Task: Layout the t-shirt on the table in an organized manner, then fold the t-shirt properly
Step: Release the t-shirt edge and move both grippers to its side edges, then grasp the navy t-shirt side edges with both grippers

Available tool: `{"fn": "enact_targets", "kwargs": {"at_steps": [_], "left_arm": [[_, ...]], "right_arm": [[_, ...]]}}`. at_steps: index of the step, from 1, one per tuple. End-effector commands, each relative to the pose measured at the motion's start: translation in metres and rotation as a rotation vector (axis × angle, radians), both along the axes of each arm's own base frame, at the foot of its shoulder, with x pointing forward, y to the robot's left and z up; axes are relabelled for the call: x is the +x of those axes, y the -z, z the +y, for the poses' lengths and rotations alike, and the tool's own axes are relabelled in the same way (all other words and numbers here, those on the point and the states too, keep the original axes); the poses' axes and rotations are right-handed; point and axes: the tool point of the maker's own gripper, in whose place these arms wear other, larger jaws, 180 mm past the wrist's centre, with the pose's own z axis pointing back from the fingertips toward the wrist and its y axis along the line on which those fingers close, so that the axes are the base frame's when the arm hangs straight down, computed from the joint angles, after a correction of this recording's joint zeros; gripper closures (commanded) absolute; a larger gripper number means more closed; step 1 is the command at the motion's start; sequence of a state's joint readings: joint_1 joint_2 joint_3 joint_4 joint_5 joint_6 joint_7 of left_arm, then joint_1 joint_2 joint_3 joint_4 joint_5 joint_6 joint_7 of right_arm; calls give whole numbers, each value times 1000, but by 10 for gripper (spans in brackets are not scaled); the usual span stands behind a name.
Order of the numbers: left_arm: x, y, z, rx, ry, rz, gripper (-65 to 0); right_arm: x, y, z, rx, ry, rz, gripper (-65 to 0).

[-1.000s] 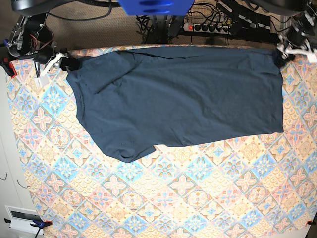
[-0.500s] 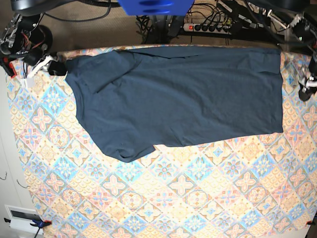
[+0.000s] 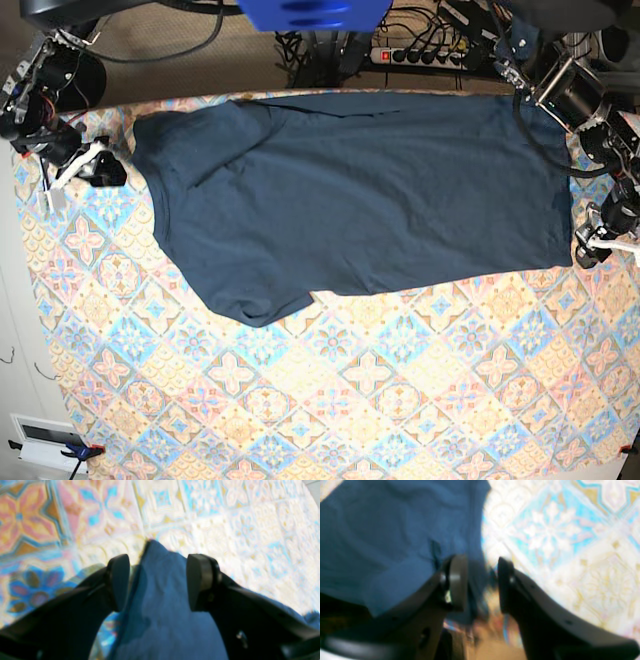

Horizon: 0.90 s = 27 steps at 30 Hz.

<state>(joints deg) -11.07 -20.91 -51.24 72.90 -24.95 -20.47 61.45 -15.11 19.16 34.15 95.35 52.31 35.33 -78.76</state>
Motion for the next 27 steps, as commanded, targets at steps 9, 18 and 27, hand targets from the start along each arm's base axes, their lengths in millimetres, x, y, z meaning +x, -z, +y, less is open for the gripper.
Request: {"fn": "enact_targets", "kwargs": {"at_steps": [9, 18, 27], "left_arm": [[18, 12, 4, 76, 30, -6, -353], [12, 42, 8, 25, -17, 1, -353], [17, 67, -15, -15, 42, 61, -353]], "right_arm": [[56, -26, 39, 10, -143, -124, -204], [72, -35, 43, 14, -156, -158, -204], [73, -37, 43, 11, -157, -164, -204]]}}
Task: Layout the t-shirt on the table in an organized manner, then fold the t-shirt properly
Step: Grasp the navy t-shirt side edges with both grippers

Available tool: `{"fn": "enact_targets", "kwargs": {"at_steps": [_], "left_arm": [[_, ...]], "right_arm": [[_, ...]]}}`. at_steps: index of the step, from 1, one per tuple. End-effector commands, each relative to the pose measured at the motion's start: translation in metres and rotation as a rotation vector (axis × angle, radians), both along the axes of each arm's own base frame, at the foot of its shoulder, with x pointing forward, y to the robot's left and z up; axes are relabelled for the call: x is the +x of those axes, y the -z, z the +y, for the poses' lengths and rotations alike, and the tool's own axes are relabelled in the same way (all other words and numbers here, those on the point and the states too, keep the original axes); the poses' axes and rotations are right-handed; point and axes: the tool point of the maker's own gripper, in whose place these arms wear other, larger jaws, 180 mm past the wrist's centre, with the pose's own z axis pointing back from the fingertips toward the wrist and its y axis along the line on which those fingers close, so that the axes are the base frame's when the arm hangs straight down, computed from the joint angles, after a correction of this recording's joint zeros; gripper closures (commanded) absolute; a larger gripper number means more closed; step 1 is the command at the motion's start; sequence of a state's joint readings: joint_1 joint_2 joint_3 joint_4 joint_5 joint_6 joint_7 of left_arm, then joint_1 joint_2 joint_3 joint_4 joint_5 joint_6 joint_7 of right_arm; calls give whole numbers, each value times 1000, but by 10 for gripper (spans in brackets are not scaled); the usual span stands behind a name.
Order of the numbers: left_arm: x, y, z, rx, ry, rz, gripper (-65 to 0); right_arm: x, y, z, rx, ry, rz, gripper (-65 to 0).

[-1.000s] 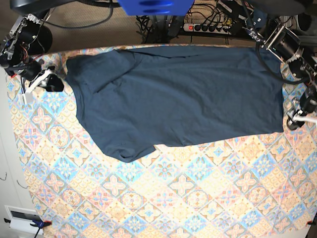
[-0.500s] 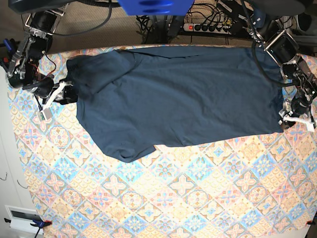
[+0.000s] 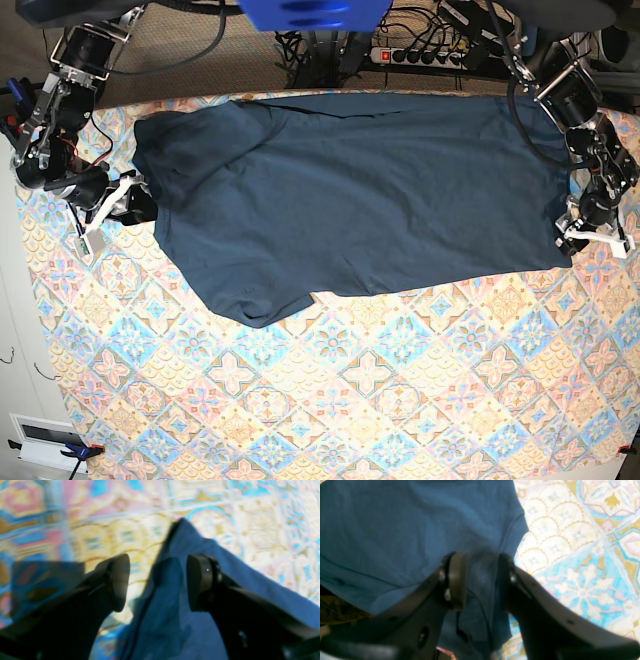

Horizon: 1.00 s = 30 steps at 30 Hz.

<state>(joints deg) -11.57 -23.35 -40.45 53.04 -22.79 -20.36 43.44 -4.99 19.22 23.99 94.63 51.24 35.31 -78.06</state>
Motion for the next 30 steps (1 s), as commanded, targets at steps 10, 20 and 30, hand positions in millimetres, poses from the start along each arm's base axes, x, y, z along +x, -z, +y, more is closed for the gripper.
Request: {"fn": "enact_targets", "kwargs": {"at_steps": [10, 20, 30], "left_arm": [[25, 18, -57, -13, 190, 76, -164], [71, -23, -58, 5, 195, -26, 0], [100, -49, -68, 29, 239, -73, 0]], "right_arm": [[10, -18, -3, -7, -5, -62, -204], [10, -17, -6, -34, -29, -48, -206], [67, -35, 19, -293, -223, -157, -206]]}}
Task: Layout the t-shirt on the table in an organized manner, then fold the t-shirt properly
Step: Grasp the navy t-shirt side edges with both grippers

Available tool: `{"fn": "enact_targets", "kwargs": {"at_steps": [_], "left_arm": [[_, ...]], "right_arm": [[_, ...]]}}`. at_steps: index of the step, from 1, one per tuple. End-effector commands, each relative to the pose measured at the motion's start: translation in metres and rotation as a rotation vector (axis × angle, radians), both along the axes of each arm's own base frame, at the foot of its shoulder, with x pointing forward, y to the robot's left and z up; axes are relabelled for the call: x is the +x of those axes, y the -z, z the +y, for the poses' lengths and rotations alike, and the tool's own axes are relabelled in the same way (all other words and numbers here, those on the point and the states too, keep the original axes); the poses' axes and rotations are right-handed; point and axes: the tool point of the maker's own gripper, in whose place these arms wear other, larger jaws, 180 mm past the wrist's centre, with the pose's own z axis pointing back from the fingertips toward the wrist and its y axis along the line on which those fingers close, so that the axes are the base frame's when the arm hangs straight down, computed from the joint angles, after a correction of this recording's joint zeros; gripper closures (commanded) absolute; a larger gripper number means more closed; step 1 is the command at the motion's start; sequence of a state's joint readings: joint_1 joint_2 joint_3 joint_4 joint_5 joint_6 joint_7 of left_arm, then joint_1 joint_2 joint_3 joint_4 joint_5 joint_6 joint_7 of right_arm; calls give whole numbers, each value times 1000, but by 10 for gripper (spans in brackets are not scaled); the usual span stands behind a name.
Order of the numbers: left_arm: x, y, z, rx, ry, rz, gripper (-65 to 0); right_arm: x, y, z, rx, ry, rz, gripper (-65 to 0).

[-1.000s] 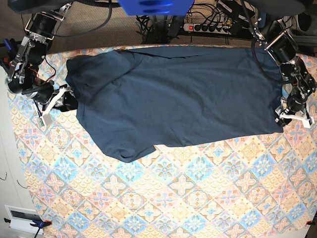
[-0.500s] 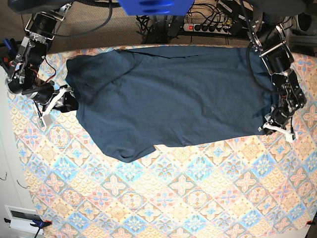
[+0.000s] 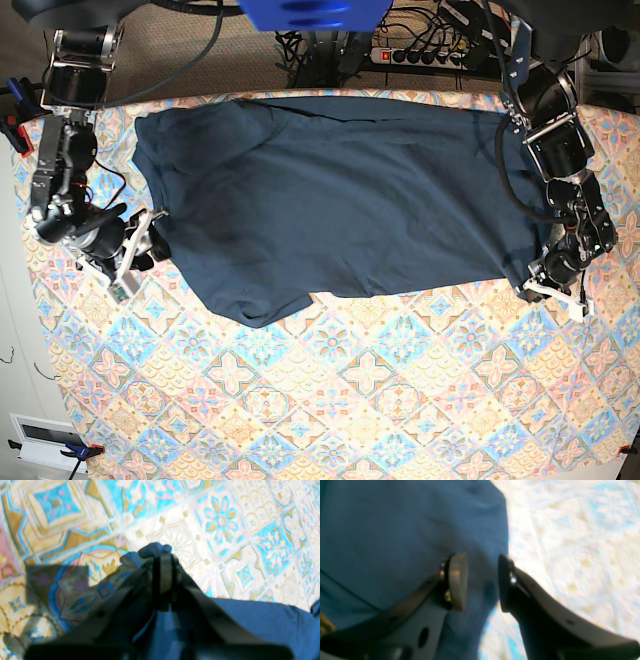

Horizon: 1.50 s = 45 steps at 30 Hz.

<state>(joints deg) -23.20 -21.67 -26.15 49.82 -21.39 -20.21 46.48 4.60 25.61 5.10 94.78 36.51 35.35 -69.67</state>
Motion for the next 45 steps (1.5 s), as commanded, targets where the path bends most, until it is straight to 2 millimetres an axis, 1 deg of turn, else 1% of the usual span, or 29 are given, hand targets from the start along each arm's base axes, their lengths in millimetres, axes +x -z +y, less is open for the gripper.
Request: {"fn": "enact_targets", "kwargs": {"at_steps": [1, 3, 5, 7, 8, 9, 12, 15, 17, 20, 24, 26, 30, 33, 34, 37, 38, 41, 45], "left_arm": [[14, -22, 5, 18, 2, -67, 0], [13, -20, 5, 18, 4, -63, 0], [11, -19, 5, 19, 4, -59, 0], [9, -16, 5, 18, 4, -50, 0], [4, -13, 9, 26, 0, -44, 0], [0, -13, 17, 37, -6, -36, 0], [-3, -13, 22, 43, -12, -34, 0], [-4, -12, 23, 49, -13, -30, 0], [-11, -11, 34, 63, -21, -19, 0], [-14, -10, 35, 66, -22, -13, 0], [-15, -9, 35, 66, -22, -11, 0], [-15, -8, 35, 66, -22, -10, 0], [-15, -8, 34, 64, -22, -10, 0], [-15, -8, 34, 63, -21, -10, 0], [-15, -8, 34, 63, -21, -10, 0], [-15, -7, 33, 61, -21, -10, 0], [-15, -7, 33, 61, -21, -10, 0], [-15, -7, 32, 60, -20, -10, 0], [-15, -7, 32, 60, -20, -10, 0]], "right_arm": [[17, -18, -1, -39, -20, -72, -206], [28, -13, 1, -121, -50, -81, -206], [38, -6, 5, -151, -71, -75, -206], [48, 0, 9, -146, -83, -68, -206], [54, 3, 9, -135, -83, -64, -206], [59, 9, 10, -120, -81, -53, -206], [66, 31, 7, -76, -59, -11, -206], [77, 39, 8, -50, -54, -6, -206], [85, 43, 11, -42, -60, -2, -206], [89, 54, 11, -29, -57, 14, -206], [100, 54, 8, -8, -53, 8, -207], [102, 55, 13, 16, -95, 12, -207], [99, 68, 2, 40, -49, 35, -207], [98, 71, 1, 43, -41, 42, -207], [98, 71, 3, 47, -44, 42, -207], [99, 74, 26, 78, -68, 44, -207], [99, 75, 31, 83, -73, 46, -207], [93, 82, 37, 62, -108, 67, -211], [86, 90, 45, 34, -152, 90, -246]]}}
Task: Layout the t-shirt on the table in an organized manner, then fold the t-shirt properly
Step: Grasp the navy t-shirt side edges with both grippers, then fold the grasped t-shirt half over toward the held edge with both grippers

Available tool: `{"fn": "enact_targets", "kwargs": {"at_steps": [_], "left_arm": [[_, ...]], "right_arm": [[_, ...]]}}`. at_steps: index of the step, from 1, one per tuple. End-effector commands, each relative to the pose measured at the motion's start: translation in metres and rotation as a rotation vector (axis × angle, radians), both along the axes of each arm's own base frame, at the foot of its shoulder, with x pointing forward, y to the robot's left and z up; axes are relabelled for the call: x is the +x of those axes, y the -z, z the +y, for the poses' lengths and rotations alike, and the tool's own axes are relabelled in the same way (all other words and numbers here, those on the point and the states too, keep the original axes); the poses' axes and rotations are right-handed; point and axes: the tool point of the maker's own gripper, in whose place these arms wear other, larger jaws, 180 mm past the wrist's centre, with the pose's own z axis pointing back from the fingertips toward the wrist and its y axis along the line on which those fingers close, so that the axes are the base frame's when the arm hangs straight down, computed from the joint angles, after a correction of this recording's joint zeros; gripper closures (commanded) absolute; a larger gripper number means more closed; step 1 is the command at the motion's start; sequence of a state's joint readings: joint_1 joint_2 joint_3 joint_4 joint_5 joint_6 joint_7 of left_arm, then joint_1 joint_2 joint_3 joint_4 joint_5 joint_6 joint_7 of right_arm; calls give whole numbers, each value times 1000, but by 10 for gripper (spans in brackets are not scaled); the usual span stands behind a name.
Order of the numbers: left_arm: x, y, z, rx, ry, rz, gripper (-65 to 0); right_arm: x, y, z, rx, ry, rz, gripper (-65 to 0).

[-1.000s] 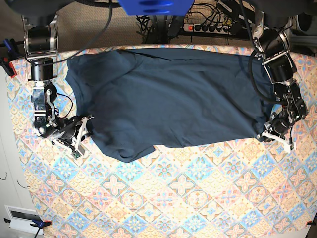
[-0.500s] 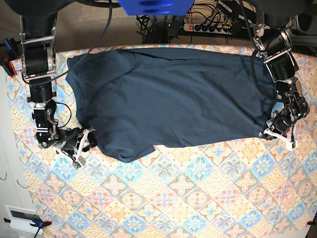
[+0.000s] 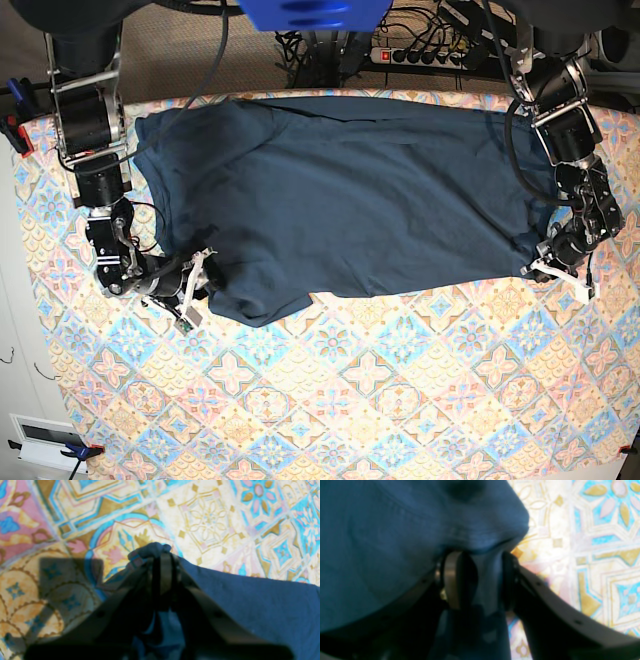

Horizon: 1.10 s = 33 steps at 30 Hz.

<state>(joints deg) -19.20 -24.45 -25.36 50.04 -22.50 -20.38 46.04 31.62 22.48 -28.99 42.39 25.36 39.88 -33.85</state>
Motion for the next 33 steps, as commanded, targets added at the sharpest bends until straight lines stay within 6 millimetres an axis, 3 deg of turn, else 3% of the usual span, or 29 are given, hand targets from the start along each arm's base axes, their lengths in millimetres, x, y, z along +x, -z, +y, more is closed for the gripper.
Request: {"fn": "enact_targets", "kwargs": {"at_steps": [1, 4, 8, 9, 14, 18, 23, 30, 33], "left_arm": [[14, -22, 11, 22, -9, -63, 0], [14, -22, 11, 22, -9, -63, 0], [14, -22, 11, 22, -9, -63, 0], [14, -22, 11, 22, -9, -63, 0], [15, -24, 10, 24, -4, -69, 0], [17, -42, 6, 67, 22, -120, 0], [5, -62, 0, 156, 71, -172, 0], [-23, -60, -10, 124, 91, -196, 0], [-44, -70, 3, 101, 39, -234, 0]], "right_arm": [[5, -6, -9, -37, -8, -4, -247], [5, -6, -7, -37, -11, -4, -206], [10, -11, -5, -11, -4, -36, -18], [11, -11, -4, -8, -4, -40, 0], [18, -21, -17, 13, 43, -71, -5], [32, -47, -38, 34, 104, -140, -5], [20, -63, -54, 12, 116, -189, -5], [-3, -73, -79, -9, 188, -198, -4], [-19, -70, -78, -24, 177, -198, -4]]}}
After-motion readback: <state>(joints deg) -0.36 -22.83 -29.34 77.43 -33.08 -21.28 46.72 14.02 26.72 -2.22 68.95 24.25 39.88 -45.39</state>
